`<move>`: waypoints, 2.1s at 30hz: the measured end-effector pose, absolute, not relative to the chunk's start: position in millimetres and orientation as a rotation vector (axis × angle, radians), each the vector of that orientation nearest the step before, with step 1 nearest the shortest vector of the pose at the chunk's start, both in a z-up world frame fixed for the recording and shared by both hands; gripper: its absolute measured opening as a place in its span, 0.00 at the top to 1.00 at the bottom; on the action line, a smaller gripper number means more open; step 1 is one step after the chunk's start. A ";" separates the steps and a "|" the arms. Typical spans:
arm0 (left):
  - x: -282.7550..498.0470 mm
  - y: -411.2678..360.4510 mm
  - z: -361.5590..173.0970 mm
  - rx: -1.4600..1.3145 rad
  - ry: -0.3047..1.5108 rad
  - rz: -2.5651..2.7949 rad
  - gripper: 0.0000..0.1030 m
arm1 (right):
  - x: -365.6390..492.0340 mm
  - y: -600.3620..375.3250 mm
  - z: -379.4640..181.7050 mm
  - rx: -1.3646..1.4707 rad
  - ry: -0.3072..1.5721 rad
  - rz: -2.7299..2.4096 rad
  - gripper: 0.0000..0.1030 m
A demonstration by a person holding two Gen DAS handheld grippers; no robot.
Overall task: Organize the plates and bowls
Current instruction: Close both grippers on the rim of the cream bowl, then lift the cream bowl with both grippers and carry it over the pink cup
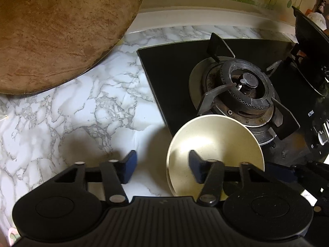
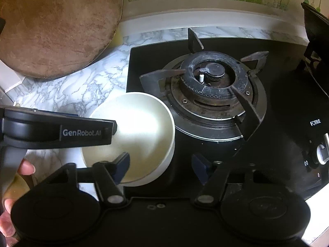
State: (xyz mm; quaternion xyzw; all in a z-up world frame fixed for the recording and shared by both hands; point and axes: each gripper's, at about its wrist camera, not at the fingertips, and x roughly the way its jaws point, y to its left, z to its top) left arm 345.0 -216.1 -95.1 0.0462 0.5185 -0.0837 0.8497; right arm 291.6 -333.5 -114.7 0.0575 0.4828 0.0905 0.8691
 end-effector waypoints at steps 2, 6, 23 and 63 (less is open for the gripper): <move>345.5 -216.0 -95.5 0.089 1.096 -0.187 0.67 | 293.1 -333.7 -115.2 0.123 1.013 0.187 0.49; 345.0 -218.0 -95.9 0.101 1.100 -0.191 0.76 | 296.0 -332.7 -116.7 0.129 1.021 0.193 0.63; 326.0 -222.6 -86.6 0.132 1.092 -0.196 0.97 | 294.9 -337.9 -115.1 0.133 1.037 0.147 0.88; 197.4 -24.7 4.1 -0.048 1.067 0.044 0.96 | 216.0 -169.1 -9.8 -0.077 0.939 0.487 0.88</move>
